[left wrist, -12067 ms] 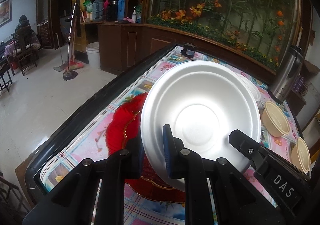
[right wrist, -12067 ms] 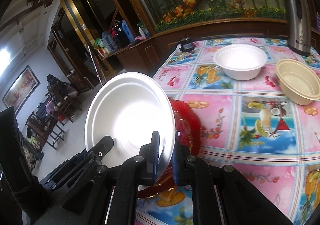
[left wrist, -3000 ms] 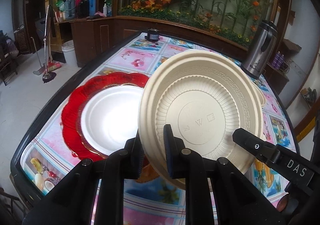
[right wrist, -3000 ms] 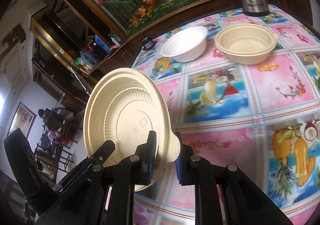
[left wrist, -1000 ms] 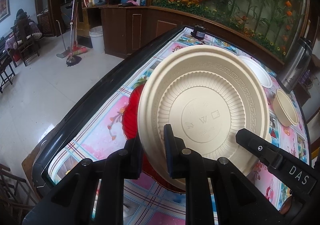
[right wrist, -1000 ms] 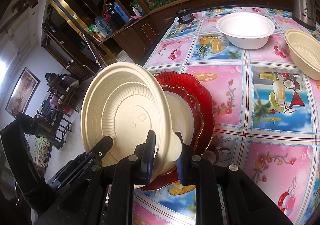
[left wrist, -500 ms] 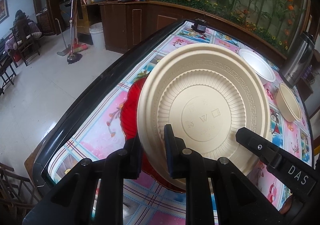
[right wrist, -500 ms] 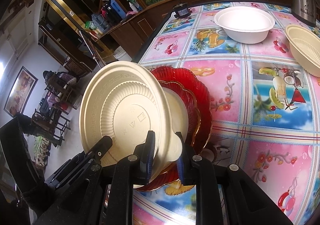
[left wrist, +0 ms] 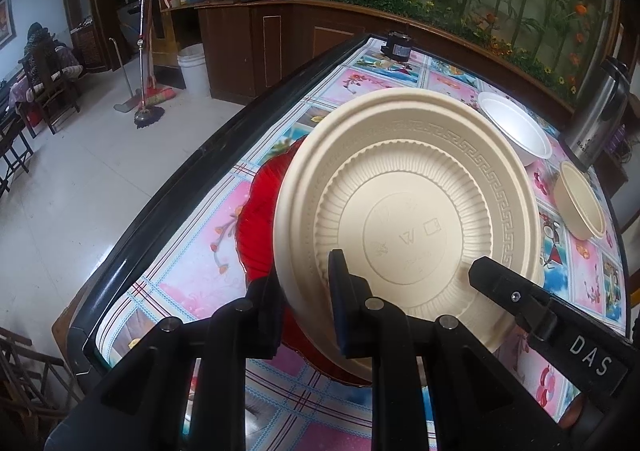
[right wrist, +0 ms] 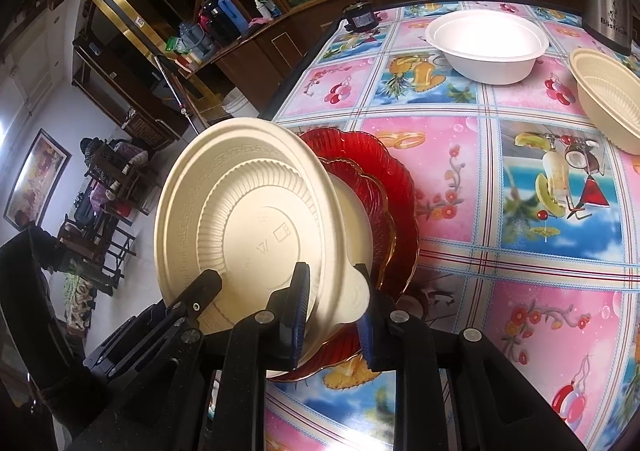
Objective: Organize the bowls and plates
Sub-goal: 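Lower the beige plastic plate onto the white foam plate on the stack, then open both grippers and pull them away from the stack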
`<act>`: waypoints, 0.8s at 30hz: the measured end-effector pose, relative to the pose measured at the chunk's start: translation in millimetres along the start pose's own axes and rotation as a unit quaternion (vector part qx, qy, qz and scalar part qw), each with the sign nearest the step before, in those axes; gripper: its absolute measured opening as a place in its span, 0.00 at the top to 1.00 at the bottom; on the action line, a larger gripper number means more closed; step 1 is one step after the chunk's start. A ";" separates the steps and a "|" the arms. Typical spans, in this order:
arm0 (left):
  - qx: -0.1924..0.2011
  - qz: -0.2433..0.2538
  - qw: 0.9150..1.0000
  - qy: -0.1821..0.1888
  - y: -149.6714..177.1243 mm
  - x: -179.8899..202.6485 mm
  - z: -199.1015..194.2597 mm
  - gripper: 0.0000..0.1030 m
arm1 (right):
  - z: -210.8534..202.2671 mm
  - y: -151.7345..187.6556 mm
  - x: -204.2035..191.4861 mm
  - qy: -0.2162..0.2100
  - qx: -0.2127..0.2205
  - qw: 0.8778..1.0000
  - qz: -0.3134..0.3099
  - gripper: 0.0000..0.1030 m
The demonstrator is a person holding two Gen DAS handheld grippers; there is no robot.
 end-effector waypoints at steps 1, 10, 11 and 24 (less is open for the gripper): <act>0.000 0.002 1.000 -0.001 -0.1 0.6 0.1 0.83 | 0.2 -0.3 -0.4 0.002 0.000 1.000 0.000 0.77; -0.005 0.001 1.000 0.004 -2.8 -0.4 0.3 0.81 | -0.1 -0.1 -3.4 0.013 -0.004 1.000 0.000 0.73; -0.004 0.001 1.000 0.004 -3.0 -0.2 -0.1 0.81 | -0.1 0.4 -3.8 0.014 -0.004 1.000 0.000 0.72; 0.017 -0.004 1.000 0.001 -7.6 -2.8 -10.2 0.42 | -10.8 -3.7 0.1 0.018 0.019 1.000 0.005 0.48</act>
Point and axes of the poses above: each gripper's, at about its wrist camera, not at the fingertips, and z roughly the way its jaws point, x to its right, y to its underside, the point moved 2 cm from there along z, roughly the way its jaws point, and after that the axes turned 8 degrees about y, right-handed, at the moved point
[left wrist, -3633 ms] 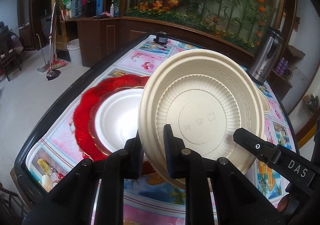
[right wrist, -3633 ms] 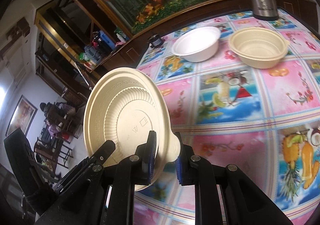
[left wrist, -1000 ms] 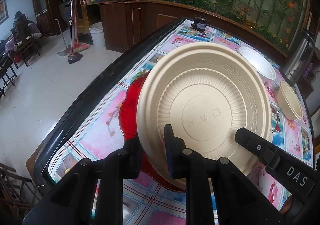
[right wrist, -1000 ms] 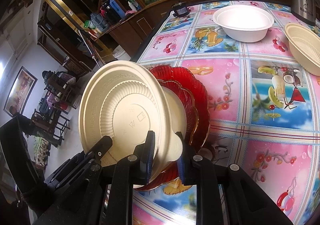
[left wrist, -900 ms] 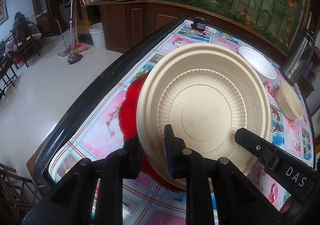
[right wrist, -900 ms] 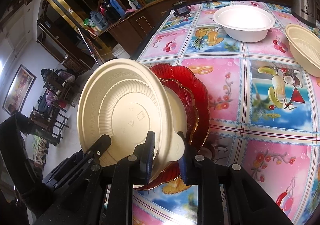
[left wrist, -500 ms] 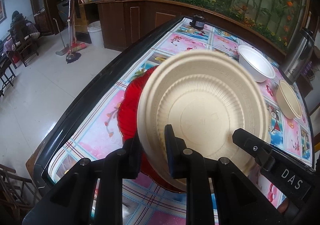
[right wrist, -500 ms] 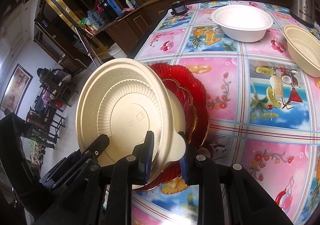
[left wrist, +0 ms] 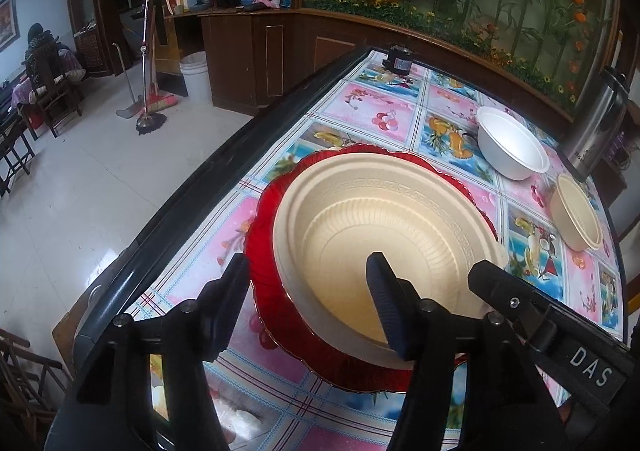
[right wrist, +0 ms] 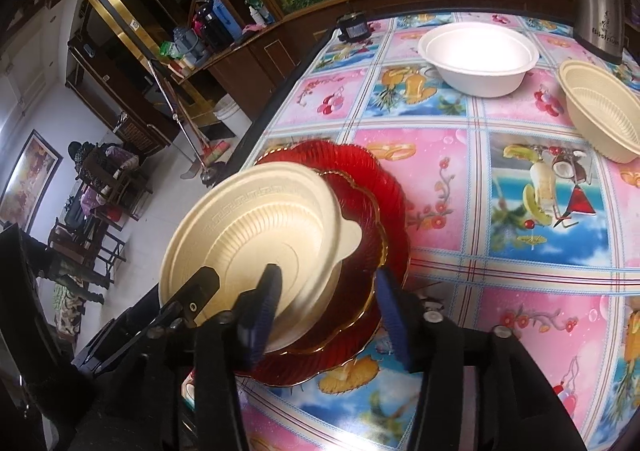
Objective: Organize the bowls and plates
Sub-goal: 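Open both grippers and pull them away from the stack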
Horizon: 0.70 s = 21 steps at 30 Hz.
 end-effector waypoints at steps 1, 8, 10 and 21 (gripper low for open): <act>-0.001 -0.001 1.000 0.001 -0.1 -0.3 -0.5 0.42 | -1.0 -0.6 1.5 -0.003 0.001 1.000 0.003 0.47; 0.024 -0.020 0.999 0.013 -4.7 -3.1 -17.0 0.34 | -15.6 -3.3 14.5 -0.056 0.019 0.997 0.048 0.22; 0.038 -0.029 0.999 0.025 -7.5 -1.8 -23.2 0.26 | -20.0 -4.3 19.9 -0.070 0.024 0.995 0.067 0.11; 0.036 -0.010 0.996 0.077 -23.4 34.0 -31.8 0.25 | -21.5 -3.8 75.1 -0.152 -0.016 0.973 0.175 0.00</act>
Point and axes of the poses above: each gripper's, at about its wrist camera, not at the fingertips, and z roughly the way its jaws point, x to its right, y to its underside, the point moved 2 cm from there along z, roughly the way its jaws point, and after that the axes turned 8 degrees about y, right-handed, at the moved point
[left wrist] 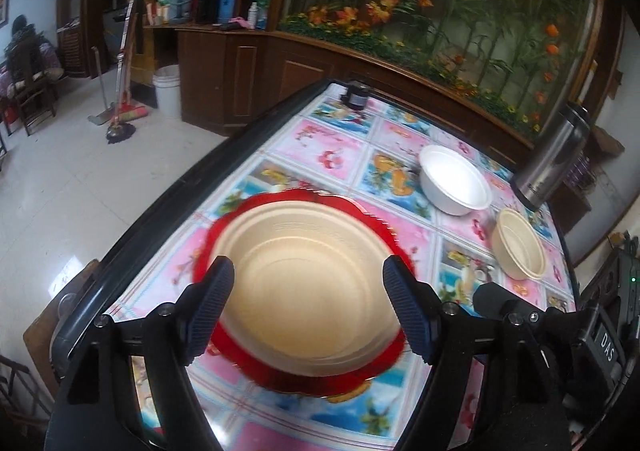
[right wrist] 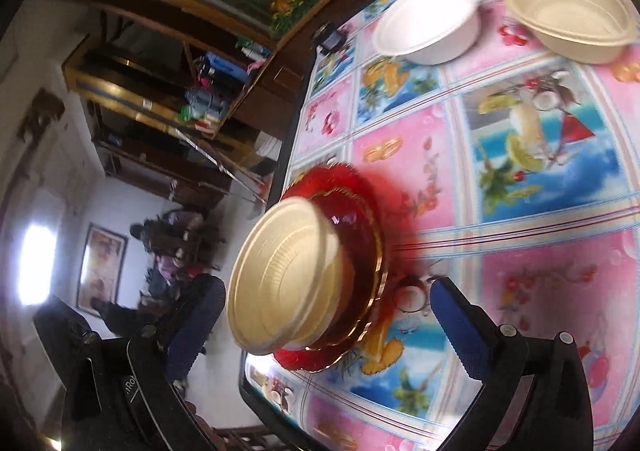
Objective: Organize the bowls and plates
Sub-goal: 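Open both grippers and pull them away from the stack, then move both grippers to the second white foam plate on the table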
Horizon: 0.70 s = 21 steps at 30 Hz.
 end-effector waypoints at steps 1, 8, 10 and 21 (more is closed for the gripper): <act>-0.006 0.005 1.000 0.006 -1.9 6.1 2.5 0.25 | -3.8 -2.8 5.3 -0.003 0.003 1.000 0.008 0.00; -0.045 0.045 0.997 0.041 -5.0 50.3 17.0 0.25 | -27.0 -20.7 42.9 -0.011 0.031 0.998 0.059 0.00; -0.054 0.055 0.996 0.047 -7.8 63.1 23.9 0.25 | -30.4 -24.6 51.8 -0.016 0.033 0.997 0.071 0.00; -0.060 0.060 0.996 0.036 -38.1 113.8 68.3 0.25 | -59.3 -82.7 58.9 -0.021 0.057 0.997 0.047 0.01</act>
Point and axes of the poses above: each gripper's, at about its wrist camera, not at the fingertips, and z roughly the way its jaws point, x to its right, y to its underside, the point moved 2 cm from there along z, roughly the way its jaws point, and after that the axes turned 8 degrees about y, right-handed, at the moved point
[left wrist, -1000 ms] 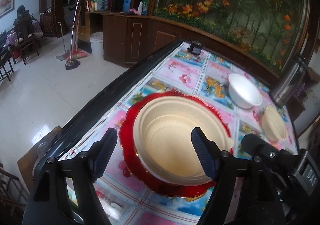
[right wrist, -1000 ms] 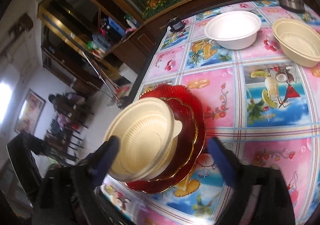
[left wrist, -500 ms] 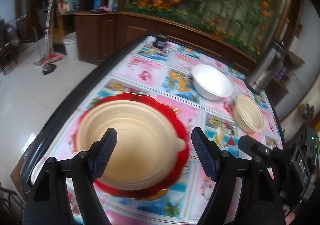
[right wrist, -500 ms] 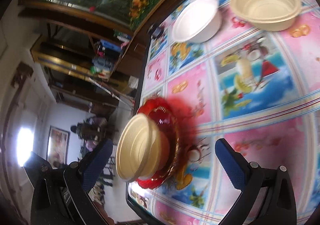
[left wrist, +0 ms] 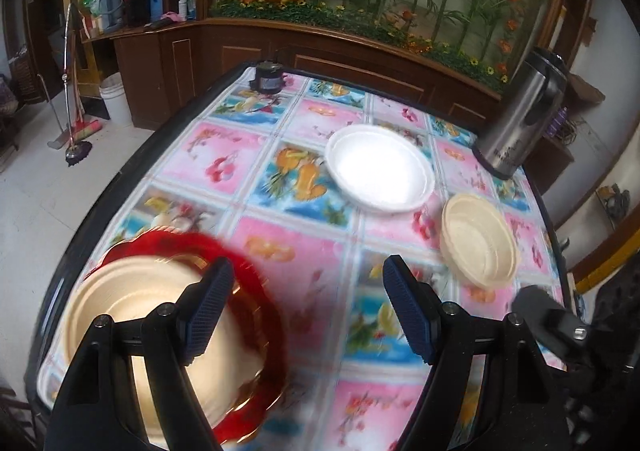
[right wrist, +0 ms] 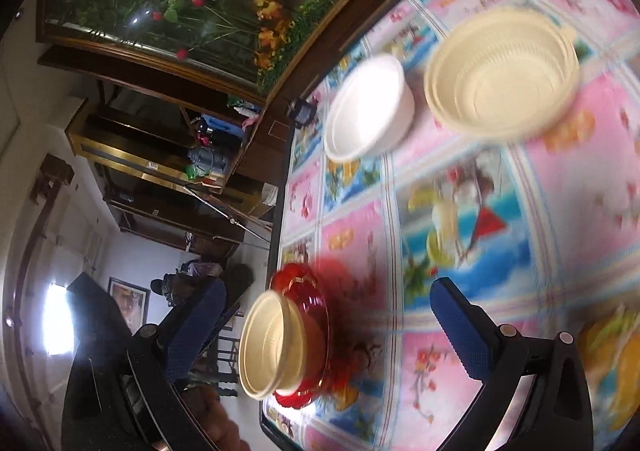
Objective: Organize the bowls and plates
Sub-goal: 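Move both grippers to the second white foam plate on the table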
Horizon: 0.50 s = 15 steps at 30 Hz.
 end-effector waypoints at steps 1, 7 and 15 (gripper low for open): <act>0.000 -0.007 1.000 0.000 -5.4 3.1 7.5 0.25 | -1.2 -8.5 -2.2 0.001 0.001 1.000 -0.005 0.01; -0.015 -0.049 0.999 -0.002 -28.7 9.8 50.2 0.25 | 5.3 -61.3 -14.2 0.006 -0.012 0.999 -0.030 0.00; -0.018 -0.095 0.995 -0.033 -51.1 8.5 95.7 0.25 | 47.0 -127.5 -16.3 0.024 -0.024 0.999 -0.037 0.01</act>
Point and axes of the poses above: each gripper's, at about its wrist camera, not at the fingertips, and z roughly the way its jaws point, x to its right, y to its underside, the point moved 2 cm from there along z, roughly the way its jaws point, and after that the axes turned 8 degrees about y, right-handed, at the moved point
